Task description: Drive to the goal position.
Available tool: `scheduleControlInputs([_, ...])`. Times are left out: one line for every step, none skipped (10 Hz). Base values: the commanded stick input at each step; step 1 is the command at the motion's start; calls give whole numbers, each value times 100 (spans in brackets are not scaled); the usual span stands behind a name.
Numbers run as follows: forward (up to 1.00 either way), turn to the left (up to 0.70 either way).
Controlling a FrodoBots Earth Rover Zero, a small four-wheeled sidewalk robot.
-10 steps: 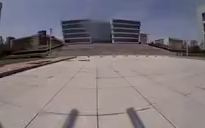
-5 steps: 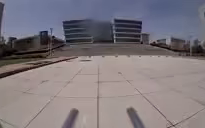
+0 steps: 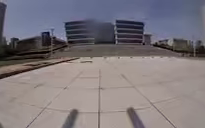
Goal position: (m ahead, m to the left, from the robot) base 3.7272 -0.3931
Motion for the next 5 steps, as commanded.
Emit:
scheduleControlInputs([70,0])
scheduleControlInputs([70,-17])
scheduleControlInputs([70,-24])
scheduleControlInputs([70,-29])
scheduleControlInputs([70,-34])
